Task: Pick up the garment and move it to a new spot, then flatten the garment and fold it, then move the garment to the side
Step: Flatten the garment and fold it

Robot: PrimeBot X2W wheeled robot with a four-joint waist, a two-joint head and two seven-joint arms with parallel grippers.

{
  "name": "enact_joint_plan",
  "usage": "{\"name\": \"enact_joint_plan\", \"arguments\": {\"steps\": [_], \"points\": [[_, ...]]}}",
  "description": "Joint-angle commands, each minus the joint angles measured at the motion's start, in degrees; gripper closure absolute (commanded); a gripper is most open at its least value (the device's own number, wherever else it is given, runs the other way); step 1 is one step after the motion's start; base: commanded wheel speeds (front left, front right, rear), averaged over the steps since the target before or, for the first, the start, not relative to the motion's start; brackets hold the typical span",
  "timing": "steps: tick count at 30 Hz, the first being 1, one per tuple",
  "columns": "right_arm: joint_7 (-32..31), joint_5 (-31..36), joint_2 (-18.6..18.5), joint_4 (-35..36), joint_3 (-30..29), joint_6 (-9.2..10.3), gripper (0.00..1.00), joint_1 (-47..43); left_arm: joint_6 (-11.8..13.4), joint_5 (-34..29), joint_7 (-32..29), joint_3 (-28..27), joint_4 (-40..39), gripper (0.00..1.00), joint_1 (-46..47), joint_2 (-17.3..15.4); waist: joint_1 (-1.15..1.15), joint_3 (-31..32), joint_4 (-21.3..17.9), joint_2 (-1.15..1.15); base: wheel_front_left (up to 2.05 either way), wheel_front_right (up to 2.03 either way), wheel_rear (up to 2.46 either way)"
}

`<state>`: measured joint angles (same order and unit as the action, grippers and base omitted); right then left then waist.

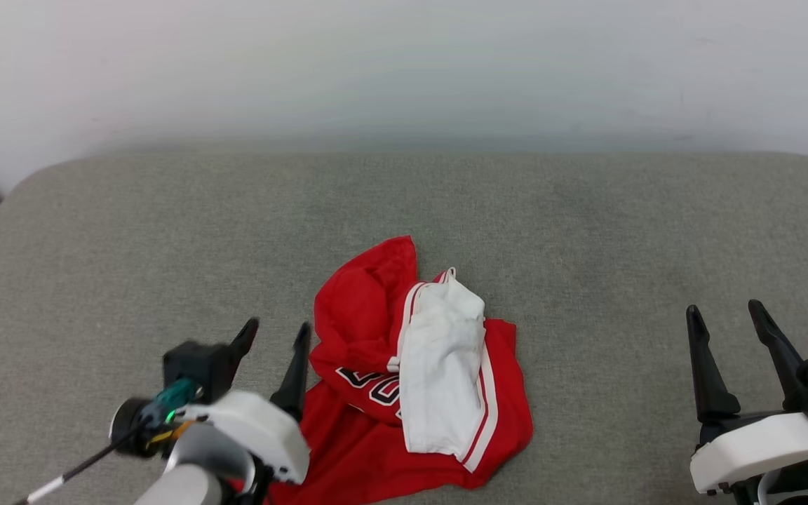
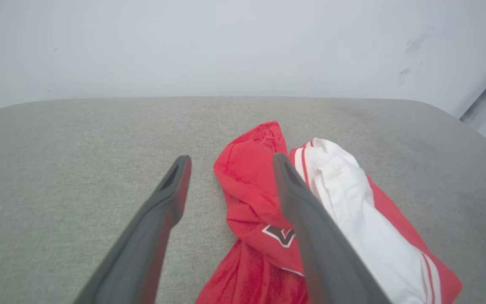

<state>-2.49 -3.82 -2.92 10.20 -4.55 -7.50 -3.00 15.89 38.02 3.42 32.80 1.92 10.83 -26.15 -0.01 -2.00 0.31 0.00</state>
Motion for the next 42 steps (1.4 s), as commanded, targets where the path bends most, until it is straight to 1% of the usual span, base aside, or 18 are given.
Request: {"name": "enact_joint_plan", "arguments": {"steps": [1,2,3,8,10,13,16,17,18,19,20,25,29,33,36,40,42], "points": [[0.07,0.03,0.07,0.2,-0.01,0.02,0.0,-0.28,-0.87,-0.53,-0.74,0.78,-0.3,0.0,1.86,0.36,0.01,-0.75,-0.34,0.0,0.0,0.0,0.0],[0.08,0.05,0.07,0.27,0.01,0.02,0.0,0.0,-1.57,-0.84,-1.97,1.63,-0.16,0.0,3.26,0.43,0.01,-1.19,-0.52,0.0,0.0,0.0,0.0],[0.24,0.04,0.07,0.3,0.09,0.02,0.0,0.85,-4.78,-0.81,-6.69,4.69,0.69,0.0,7.36,0.95,0.01,-2.47,-1.22,0.0,0.0,0.0,0.0],[0.58,-0.21,0.08,0.02,0.14,0.02,0.0,1.61,-9.86,0.18,-15.77,10.02,3.65,0.0,11.59,1.64,0.01,-4.57,-2.18,0.0,0.0,0.0,0.0],[0.75,-0.35,0.08,-0.18,0.09,0.02,0.0,1.88,-11.37,0.97,-19.22,11.82,5.22,0.0,12.27,2.06,0.01,-5.18,-2.37,0.0,0.0,0.0,0.0],[0.93,-0.48,0.07,-0.52,0.1,0.02,0.0,1.96,-12.89,2.36,-23.9,14.09,7.5,0.0,12.43,2.63,0.01,-5.84,-2.58,0.0,0.0,0.0,0.0],[1.15,-0.6,0.07,-0.86,0.27,0.02,0.0,2.6,-13.97,3.03,-25.83,15.34,9.15,0.0,13.04,3.41,0.01,-6.34,-2.65,0.0,0.0,0.0,0.0],[1.15,-0.6,0.07,-0.86,0.27,0.02,0.0,2.6,-13.97,3.03,-25.83,15.34,9.15,0.0,13.04,3.41,0.01,-6.34,-2.65,0.0,0.0,0.0,0.0],[1.27,-0.72,0.07,-1.07,0.34,0.02,0.0,2.9,-14.63,2.82,-24.96,15.5,9.03,0.7,13.9,4.33,0.01,-6.57,-2.59,0.0,0.0,0.0,0.0],[1.27,-0.72,0.07,-1.07,0.34,0.02,0.0,2.9,-14.63,2.82,-24.96,15.5,9.03,0.7,13.9,4.33,0.01,-6.57,-2.59,0.0,0.0,0.0,0.0],[1.34,-0.75,0.07,-1.2,0.36,0.02,0.0,2.95,-14.87,2.35,-24.66,15.73,8.98,1.0,14.18,4.51,0.01,-6.6,-2.53,0.0,0.0,0.0,0.0],[1.46,-0.64,0.07,-1.85,0.51,0.02,0.0,3.16,-14.55,-0.57,-21.12,16.06,7.63,1.0,16.63,5.68,0.01,-6.28,-2.36,0.0,0.0,0.0,0.0],[1.34,-0.28,0.07,-1.76,0.35,0.02,0.0,3.28,-16.11,-3.69,-19.79,18.78,5.87,1.0,19.21,7.91,0.01,-5.84,-2.35,0.0,0.0,0.0,0.0],[1.14,-0.11,0.07,-1.18,0.24,0.02,0.0,3.29,-18.97,-6.13,-19.52,23.8,5.91,1.0,20.53,11.84,0.01,-5.88,-2.52,0.0,0.0,0.0,0.0],[1.14,0.05,0.07,-0.77,0.41,0.02,0.0,3.49,-20.95,-7.08,-19.84,28.41,8.0,1.0,20.52,14.82,0.01,-6.36,-2.86,0.0,0.0,0.0,0.0],[1.41,-0.08,0.07,-0.42,0.54,0.02,0.0,4.08,-22.45,-6.31,-20.37,33.44,12.8,1.0,19.3,17.18,0.01,-7.66,-3.39,0.0,0.0,0.0,0.0],[1.51,-0.22,0.07,-0.42,0.51,0.02,0.0,4.22,-22.89,-5.5,-20.54,35.41,15.42,1.0,18.91,17.82,0.01,-8.23,-3.5,0.0,0.0,0.0,0.0]]}}
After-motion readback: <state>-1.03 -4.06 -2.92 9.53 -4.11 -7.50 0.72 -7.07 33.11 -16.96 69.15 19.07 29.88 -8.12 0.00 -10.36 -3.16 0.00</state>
